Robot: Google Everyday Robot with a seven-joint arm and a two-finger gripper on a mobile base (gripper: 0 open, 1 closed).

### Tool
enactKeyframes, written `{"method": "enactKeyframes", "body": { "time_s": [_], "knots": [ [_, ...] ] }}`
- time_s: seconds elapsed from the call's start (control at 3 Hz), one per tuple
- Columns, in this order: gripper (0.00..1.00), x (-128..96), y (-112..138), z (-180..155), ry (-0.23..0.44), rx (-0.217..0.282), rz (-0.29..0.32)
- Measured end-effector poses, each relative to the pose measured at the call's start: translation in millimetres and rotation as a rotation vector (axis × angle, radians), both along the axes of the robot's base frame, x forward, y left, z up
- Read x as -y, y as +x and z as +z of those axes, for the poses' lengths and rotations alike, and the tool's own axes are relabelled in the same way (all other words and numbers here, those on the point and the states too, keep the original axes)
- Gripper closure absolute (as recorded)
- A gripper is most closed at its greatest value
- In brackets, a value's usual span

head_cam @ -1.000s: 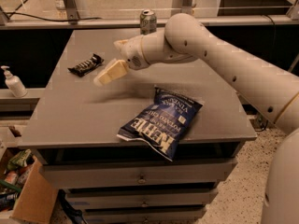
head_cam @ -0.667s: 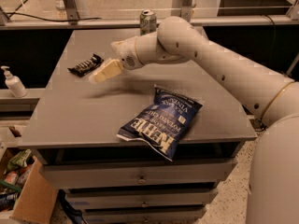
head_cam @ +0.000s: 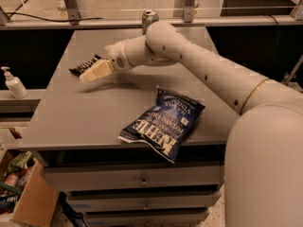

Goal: Move rxbar chocolate near 7up can

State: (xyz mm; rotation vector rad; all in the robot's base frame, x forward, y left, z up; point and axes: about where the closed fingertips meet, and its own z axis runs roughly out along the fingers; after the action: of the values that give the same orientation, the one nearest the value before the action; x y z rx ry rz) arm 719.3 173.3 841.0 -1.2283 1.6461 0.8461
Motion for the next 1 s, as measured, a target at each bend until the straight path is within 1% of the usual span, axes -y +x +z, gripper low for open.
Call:
{"method": "enactKeyframes", "body": {
  "time_s": [0.33,0.67,1.0],
  "knots": [
    [0.00,-15,8,-7,0.002,-0.021,-0.001],
    [0.18,-25,13,-14,-0.005,-0.032,0.001],
    [0.41,-25,14,-17,-0.006,-0.040,-0.011]
  ]
}}
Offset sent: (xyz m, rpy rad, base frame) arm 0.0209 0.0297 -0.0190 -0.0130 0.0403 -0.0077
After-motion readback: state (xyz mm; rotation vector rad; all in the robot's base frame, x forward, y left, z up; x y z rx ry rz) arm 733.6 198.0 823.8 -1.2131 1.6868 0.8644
